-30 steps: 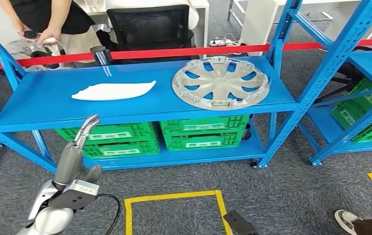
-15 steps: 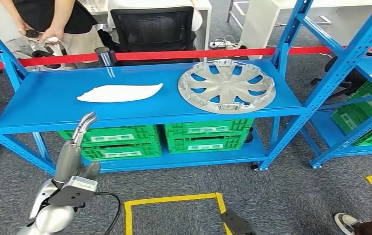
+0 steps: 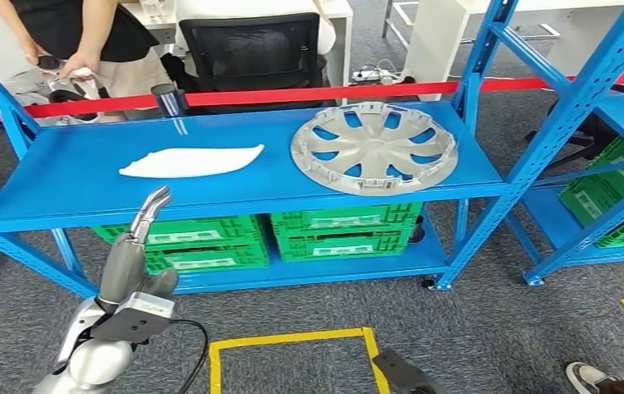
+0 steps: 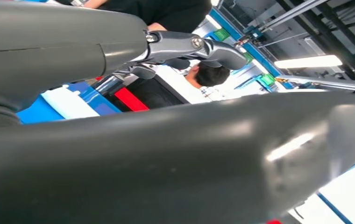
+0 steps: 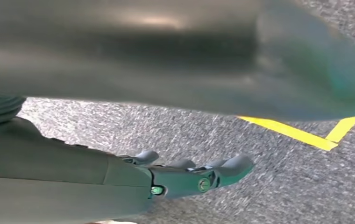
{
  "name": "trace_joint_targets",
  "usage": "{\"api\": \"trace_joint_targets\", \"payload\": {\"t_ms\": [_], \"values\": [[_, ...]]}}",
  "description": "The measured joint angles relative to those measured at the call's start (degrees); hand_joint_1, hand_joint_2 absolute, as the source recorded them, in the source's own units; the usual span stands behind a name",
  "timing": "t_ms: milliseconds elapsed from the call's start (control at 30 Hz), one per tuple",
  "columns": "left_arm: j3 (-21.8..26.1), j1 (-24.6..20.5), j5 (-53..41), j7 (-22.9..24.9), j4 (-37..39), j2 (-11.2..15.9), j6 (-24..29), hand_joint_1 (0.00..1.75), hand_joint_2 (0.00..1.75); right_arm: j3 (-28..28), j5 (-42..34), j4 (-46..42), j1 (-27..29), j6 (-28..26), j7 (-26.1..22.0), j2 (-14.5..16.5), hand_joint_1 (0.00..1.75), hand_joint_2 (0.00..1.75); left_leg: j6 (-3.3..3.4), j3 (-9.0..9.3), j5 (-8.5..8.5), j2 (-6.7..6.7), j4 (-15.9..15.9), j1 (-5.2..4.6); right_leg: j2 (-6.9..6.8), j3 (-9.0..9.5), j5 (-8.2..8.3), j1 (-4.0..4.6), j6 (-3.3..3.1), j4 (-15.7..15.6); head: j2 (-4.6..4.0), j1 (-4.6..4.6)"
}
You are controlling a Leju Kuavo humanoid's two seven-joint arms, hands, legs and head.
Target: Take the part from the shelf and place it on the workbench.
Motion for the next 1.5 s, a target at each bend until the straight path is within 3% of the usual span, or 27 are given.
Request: {"api": "trace_joint_targets", "payload": {"t_ms": [33, 100, 133, 167, 200, 233, 267, 333, 367, 500, 567, 633, 667, 700, 767, 833, 867, 967, 1033, 1133, 1167, 1200, 1233, 1300, 1333, 1400, 1500], "values": [[0.00, -0.11, -0.02, -0.04, 0.17, 0.03, 0.00, 0.00, 0.00, 0.00, 0.08, -0.02, -0.14, 0.18, 0.10, 0.24, 0.00, 0.00, -0.35, -1.00, -1.23, 0.03, 2.28, 0.08, -0.03, 0.26, -0.04, -0.12, -0.28, -0.13, -0.01, -0.04], [0.00, -0.05, -0.03, -0.10, 0.52, 0.10, 0.00, 0.00, 0.00, 0.00, 0.20, -0.02, -0.31, 0.38, 0.42, 0.61, 0.00, 0.00, -0.87, -4.80, -4.50, 0.06, 9.67, 0.23, -0.09, 0.56, -0.30, -0.13, -0.61, -0.15, 0.00, -0.09], [0.00, 0.11, -0.05, -0.10, 0.69, 0.17, 0.00, 0.00, 0.00, 0.00, 0.21, -0.02, -0.32, 0.45, 0.58, 0.75, 0.00, 0.00, -1.01, -6.76, -5.51, 0.06, 13.01, 0.28, -0.10, 0.67, -0.44, -0.12, -0.68, -0.14, 0.01, -0.09], [0.00, 0.26, -0.08, -0.10, 0.83, 0.24, 0.00, 0.00, 0.00, 0.00, 0.20, -0.02, -0.30, 0.49, 0.68, 0.81, 0.00, 0.00, -1.04, -7.96, -5.42, 0.06, 14.67, 0.30, -0.09, 0.81, -0.59, -0.11, -0.68, -0.14, 0.01, -0.09], [0.00, 0.36, -0.12, -0.10, 0.93, 0.28, -0.01, 0.00, 0.00, 0.00, 0.17, -0.02, -0.28, 0.52, 0.69, 0.87, 0.00, 0.00, -0.97, -8.07, -4.20, 0.06, 14.11, 0.30, -0.06, 1.02, -0.76, -0.11, -0.64, -0.13, 0.00, -0.09], [0.00, 0.39, -0.20, -0.10, 0.99, 0.32, -0.04, 0.00, 0.00, 0.00, 0.15, -0.02, -0.27, 0.53, 0.66, 0.93, 0.00, 0.00, -0.82, -7.08, -2.07, 0.06, 11.42, 0.30, -0.03, 1.31, -0.96, -0.11, -0.55, -0.13, 0.00, -0.09], [0.00, 0.36, -0.28, -0.10, 1.03, 0.33, -0.10, 0.00, 0.00, 0.00, 0.14, -0.02, -0.27, 0.53, 0.61, 1.00, 0.00, 0.00, -0.58, -5.43, 0.37, 0.06, 7.49, 0.28, 0.00, 1.63, -1.18, -0.11, -0.42, -0.14, 0.00, -0.09], [0.00, 0.30, -0.42, -0.10, 1.07, 0.33, -0.26, 0.00, 0.00, 0.00, 0.09, -0.02, -0.29, 0.47, 0.53, 1.14, 0.00, 0.00, -0.05, -2.47, 2.95, 0.06, 0.94, 0.05, 0.03, 2.02, -1.63, 0.05, 0.08, -0.08, 0.00, -0.07], [0.00, 0.28, -0.44, -0.10, 1.09, 0.33, -0.31, 0.00, 0.00, 0.00, 0.04, -0.02, -0.28, 0.42, 0.52, 1.19, 0.00, 0.00, 0.24, -1.80, 3.16, 0.04, -0.58, -0.09, 0.03, 2.08, -1.77, 0.10, 0.40, -0.12, 0.00, -0.04], [0.00, 0.19, -0.60, -0.04, 0.97, 0.23, -0.45, 0.00, 0.00, 0.00, -0.22, -0.02, -0.25, 0.02, 0.21, 1.24, 0.00, 0.00, 1.69, -1.08, 2.98, -0.02, -1.74, -0.01, -0.05, 2.07, -2.51, 0.05, 1.71, 0.42, 0.00, 0.05], [0.00, 0.12, -0.67, 0.10, 0.90, 0.10, -0.63, 0.00, 0.00, 0.00, -0.33, -0.02, -0.23, -0.14, -0.18, 1.24, 0.00, 0.00, 2.35, -0.64, 2.94, 0.10, -2.12, 0.16, -0.04, -0.55, -5.07, 0.00, 2.08, 5.57, 0.01, 0.12], [-0.01, 0.18, -0.80, 0.24, 0.89, 0.01, -0.85, 0.00, 0.00, 0.00, -0.46, -0.02, -0.05, -0.18, -0.40, 1.24, 0.00, 0.00, 2.70, -0.51, 2.67, 0.16, -2.11, 0.11, -0.05, -5.00, -7.97, -0.02, 2.30, 13.17, 0.01, 0.16], [-0.02, 0.23, -0.89, 0.30, 0.89, -0.01, -0.93, 0.00, 0.00, 0.00, -0.51, -0.02, 0.08, -0.18, -0.42, 1.24, 0.00, 0.00, 2.75, -0.42, 2.51, 0.15, -2.09, 0.08, -0.05, -6.57, -8.18, -0.03, 2.35, 15.39, 0.00, 0.15], [-0.02, 0.27, -0.97, 0.35, 0.89, -0.02, -0.96, 0.00, 0.00, 0.00, -0.55, -0.02, 0.17, -0.20, -0.43, 1.24, 0.00, 0.00, 2.71, -0.25, 2.33, 0.11, -2.07, 0.09, -0.05, -7.07, -7.19, -0.04, 2.37, 15.43, -0.01, 0.16], [-0.02, 0.30, -1.07, 0.40, 0.87, -0.06, -1.00, 0.00, 0.00, 0.00, -0.58, -0.02, 0.23, -0.25, -0.44, 1.22, 0.00, 0.00, 2.44, 0.36, 1.81, 0.02, -1.94, 0.12, -0.07, -4.74, -2.64, -0.06, 2.26, 9.28, -0.01, 0.16], [-0.02, 0.29, -1.08, 0.40, 0.80, -0.10, -1.01, 0.00, 0.00, 0.00, -0.58, -0.02, 0.21, -0.31, -0.45, 1.20, 0.00, 0.00, 1.85, 0.80, 1.12, -0.04, -1.62, -0.08, -0.11, -1.59, 0.33, 0.03, 1.82, 2.29, 0.00, 0.15], [-0.02, 0.29, -1.09, 0.40, 0.74, -0.11, -1.02, 0.00, 0.00, 0.00, -0.58, -0.02, 0.24, -0.32, -0.45, 1.19, 0.00, 0.00, 1.53, 0.88, 0.87, -0.05, -1.53, -0.17, -0.10, -0.81, 0.68, 0.09, 1.52, 0.55, 0.00, 0.14], [-0.02, 0.27, -1.10, 0.40, 0.52, -0.13, -1.03, 0.00, 0.00, 0.00, -0.58, -0.02, 0.47, -0.32, -0.46, 1.19, 0.00, 0.00, 0.56, 1.10, 0.46, -0.03, -1.60, -0.12, -0.02, -0.48, 0.31, 0.20, 0.47, 0.03, 0.00, 0.14], [-0.02, 0.20, -1.11, 0.40, 0.40, -0.13, -1.03, 0.00, 0.00, 0.00, -0.57, -0.02, 0.53, -0.33, -0.50, 1.18, 0.00, 0.00, -0.20, 0.39, -0.85, 0.03, 0.50, 0.03, -0.04, 0.04, 0.23, 0.02, -0.18, -0.30, 0.00, 0.07], [-0.02, 0.50, -1.11, 0.41, 0.33, -0.10, -1.03, 0.00, 0.00, 0.00, -0.62, -0.01, 0.68, -0.33, -0.68, 1.19, 0.00, 0.00, -0.97, -5.02, -5.02, 0.07, 10.73, 0.30, -0.11, 0.67, -0.22, -0.05, -0.72, -0.42, 0.01, -0.03], [-0.02, 0.72, -1.11, 0.41, 0.29, -0.06, -1.03, 0.00, 0.00, 0.00, -0.72, -0.01, 0.79, -0.35, -0.78, 1.18, 0.00, 0.00, -1.07, -6.75, -5.52, 0.07, 13.43, 0.37, -0.10, 0.84, -0.39, -0.05, -0.75, -0.42, 0.01, -0.03], [-0.02, 0.89, -1.12, 0.45, 0.19, -0.02, -1.03, 0.00, 0.00, 0.00, -0.90, 0.00, 0.90, -0.38, -0.92, 1.18, 0.00, 0.00, -1.09, -7.56, -4.87, 0.07, 14.17, 0.42, -0.08, 1.06, -0.59, -0.05, -0.73, -0.42, 0.01, -0.03], [-0.02, 0.98, -1.15, 0.51, 0.03, 0.02, -1.03, 0.00, 0.00, -0.01, -1.12, 0.01, 0.99, -0.42, -1.10, 1.18, 0.00, 0.00, -1.04, -7.31, -3.16, 0.07, 12.76, 0.46, -0.03, 1.35, -0.81, -0.05, -0.66, -0.41, 0.01, -0.03], [-0.02, 0.99, -1.24, 0.66, -0.46, 0.05, -1.05, 0.00, 0.00, -0.04, -1.65, 0.00, 1.02, -0.39, -1.42, 1.21, 0.00, 0.00, -0.72, -4.55, 1.33, 0.08, 5.70, 0.48, 0.06, 2.04, -1.31, -0.02, -0.34, -0.40, 0.00, -0.03], [-0.03, 0.96, -1.32, 0.73, -0.71, 0.05, -1.13, 0.00, 0.00, -0.13, -1.91, 0.00, 1.01, -0.28, -1.49, 1.22, 0.00, 0.00, -0.46, -3.06, 2.61, 0.08, 2.26, 0.40, 0.10, 2.25, -1.59, 0.07, -0.05, -0.33, 0.00, -0.04], [-0.03, 0.97, -1.47, 0.87, -1.10, 0.08, -1.33, 0.00, 0.00, -0.38, -2.33, 0.01, 1.03, 0.02, -1.49, 1.24, 0.00, 0.00, 0.17, -1.70, 2.95, 0.05, -0.87, 0.19, 0.10, 2.35, -1.91, 0.21, 0.60, -0.35, 0.00, 0.02], [-0.02, 1.01, -1.57, 1.16, -1.67, 0.11, -1.46, 0.00, 0.00, -0.61, -2.50, 0.01, 1.09, 0.43, -1.48, 1.24, 0.00, 0.00, 1.36, -1.32, 2.81, -0.02, -1.50, 0.23, 0.02, 2.38, -2.33, 0.12, 1.60, -0.15, 0.00, 0.09]]}}
